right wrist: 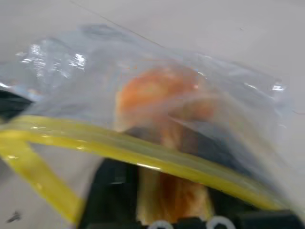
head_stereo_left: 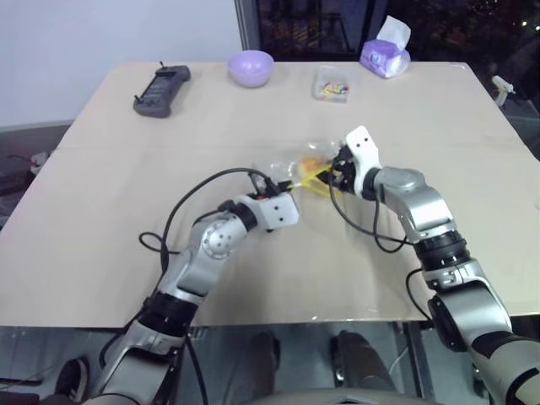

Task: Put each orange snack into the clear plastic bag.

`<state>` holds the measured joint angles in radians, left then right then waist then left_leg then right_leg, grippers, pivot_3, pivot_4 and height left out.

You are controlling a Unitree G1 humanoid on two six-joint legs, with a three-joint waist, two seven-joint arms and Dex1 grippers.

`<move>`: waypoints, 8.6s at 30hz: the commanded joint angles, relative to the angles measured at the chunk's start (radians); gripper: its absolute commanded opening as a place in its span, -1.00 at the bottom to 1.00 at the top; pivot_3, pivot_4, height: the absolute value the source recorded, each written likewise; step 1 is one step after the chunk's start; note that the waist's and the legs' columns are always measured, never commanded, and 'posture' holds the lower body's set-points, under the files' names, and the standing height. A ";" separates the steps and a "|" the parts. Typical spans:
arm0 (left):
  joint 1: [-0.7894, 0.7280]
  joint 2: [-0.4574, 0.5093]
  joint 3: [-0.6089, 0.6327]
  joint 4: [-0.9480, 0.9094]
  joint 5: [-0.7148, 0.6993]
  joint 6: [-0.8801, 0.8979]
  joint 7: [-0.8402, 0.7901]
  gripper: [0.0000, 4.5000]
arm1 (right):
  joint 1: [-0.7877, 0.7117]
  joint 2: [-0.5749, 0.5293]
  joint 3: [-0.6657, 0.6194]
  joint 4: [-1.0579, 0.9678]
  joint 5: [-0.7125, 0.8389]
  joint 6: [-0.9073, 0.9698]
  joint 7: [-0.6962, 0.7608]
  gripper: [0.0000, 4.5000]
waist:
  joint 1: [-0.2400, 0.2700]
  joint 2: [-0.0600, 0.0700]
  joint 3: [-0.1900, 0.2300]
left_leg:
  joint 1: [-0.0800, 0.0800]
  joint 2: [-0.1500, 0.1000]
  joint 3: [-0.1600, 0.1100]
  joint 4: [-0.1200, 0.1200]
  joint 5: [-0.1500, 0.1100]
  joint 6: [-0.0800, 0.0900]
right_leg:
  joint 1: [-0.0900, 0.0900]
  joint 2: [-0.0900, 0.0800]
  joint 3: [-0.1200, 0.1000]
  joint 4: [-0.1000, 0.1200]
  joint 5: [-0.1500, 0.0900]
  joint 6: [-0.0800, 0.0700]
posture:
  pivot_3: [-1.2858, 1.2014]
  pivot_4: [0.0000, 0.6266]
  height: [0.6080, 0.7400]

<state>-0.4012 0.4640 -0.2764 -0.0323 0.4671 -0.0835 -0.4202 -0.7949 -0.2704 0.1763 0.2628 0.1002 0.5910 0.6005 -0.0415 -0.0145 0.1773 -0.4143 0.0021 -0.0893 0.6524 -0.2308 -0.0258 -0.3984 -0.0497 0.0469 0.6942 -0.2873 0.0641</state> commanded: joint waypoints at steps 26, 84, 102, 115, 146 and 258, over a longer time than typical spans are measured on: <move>-0.024 -0.009 0.049 -0.007 0.000 0.059 0.064 -1.00 | 0.176 -0.306 -0.050 -0.250 0.101 -0.219 0.361 0.77 | 0.001 0.000 0.000 | 0.000 0.000 0.000 0.000 0.000 0.000 | 0.000 0.000 0.000 0.000 0.000 0.000 | 0.03 -0.52 1.00; -0.227 0.019 0.106 0.099 -0.073 0.011 0.088 -1.00 | -0.049 -0.393 -0.053 0.023 -0.270 -0.562 0.063 -0.23 | 0.002 0.000 0.001 | -0.001 0.000 0.001 -0.001 0.000 0.000 | 0.000 0.000 0.001 -0.003 0.000 0.000 | 0.03 -0.52 1.00; -0.216 0.035 0.096 0.045 -0.057 -0.020 0.077 -1.00 | -0.125 -0.309 0.103 -0.248 -0.257 -0.532 0.291 0.18 | -0.003 0.001 0.001 | 0.000 0.000 0.002 0.001 0.000 0.000 | 0.000 0.000 0.002 0.000 0.000 0.000 | 0.03 -0.52 1.00; -0.206 0.051 0.076 -0.023 -0.007 -0.021 0.055 -1.00 | -0.208 -0.198 0.195 -0.102 -0.393 -0.788 0.212 0.18 | 0.001 0.001 0.001 | -0.001 0.000 0.001 0.000 0.001 -0.002 | -0.001 0.000 0.001 -0.001 0.000 0.000 | 0.03 -0.52 1.00; -0.187 0.047 0.081 -0.042 0.004 -0.022 0.038 -1.00 | -0.226 -0.168 0.175 -0.036 -0.430 -0.829 0.172 -0.94 | 0.000 0.001 0.001 | -0.001 0.000 0.001 0.000 0.000 0.000 | -0.002 0.000 0.001 0.000 0.000 0.000 | 0.03 -0.52 1.00; 0.455 0.058 0.382 -0.281 -0.782 0.393 -0.372 0.61 | 0.792 -0.335 -0.351 -0.341 0.251 -0.477 0.347 0.53 | 0.003 0.002 0.002 | 0.018 0.003 0.003 -0.005 -0.001 0.001 | 0.022 0.000 0.002 -0.014 0.000 0.000 | 0.03 -0.52 1.00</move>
<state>0.0495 0.5179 0.0908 -0.2878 -0.2913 0.3362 -0.7844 0.0009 -0.6079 -0.1377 -0.0590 0.3274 0.1462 0.9570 -0.0383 -0.0128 0.1791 -0.3964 0.0049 -0.0865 0.6476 -0.2319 -0.0244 -0.3765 -0.0492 0.0485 0.6805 -0.2875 0.0644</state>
